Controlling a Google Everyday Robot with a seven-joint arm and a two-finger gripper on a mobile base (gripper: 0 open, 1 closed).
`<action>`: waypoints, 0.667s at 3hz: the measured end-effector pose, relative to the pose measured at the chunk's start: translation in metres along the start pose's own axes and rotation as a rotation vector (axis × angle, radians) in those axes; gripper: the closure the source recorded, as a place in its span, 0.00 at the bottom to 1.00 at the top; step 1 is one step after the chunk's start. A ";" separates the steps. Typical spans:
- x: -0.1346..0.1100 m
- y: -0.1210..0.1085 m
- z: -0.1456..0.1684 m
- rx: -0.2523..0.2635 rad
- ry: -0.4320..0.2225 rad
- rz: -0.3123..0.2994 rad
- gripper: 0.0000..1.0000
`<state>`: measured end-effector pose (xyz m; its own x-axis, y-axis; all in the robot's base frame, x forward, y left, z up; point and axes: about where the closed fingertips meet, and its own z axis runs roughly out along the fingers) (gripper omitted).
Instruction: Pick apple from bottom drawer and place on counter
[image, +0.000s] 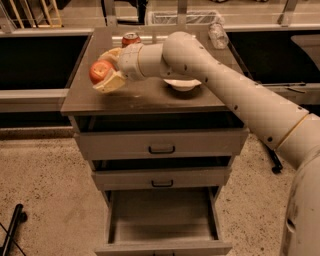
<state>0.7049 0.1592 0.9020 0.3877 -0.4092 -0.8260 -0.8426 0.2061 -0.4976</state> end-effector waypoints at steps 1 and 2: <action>0.012 0.004 0.002 -0.014 0.030 0.042 0.38; 0.023 0.012 0.005 -0.015 0.056 0.068 0.14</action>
Offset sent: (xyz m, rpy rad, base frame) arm 0.0013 -0.0089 -0.0422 -0.0431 0.1104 -0.0660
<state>0.7057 0.1565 0.8758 0.3080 -0.4439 -0.8415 -0.8721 0.2218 -0.4362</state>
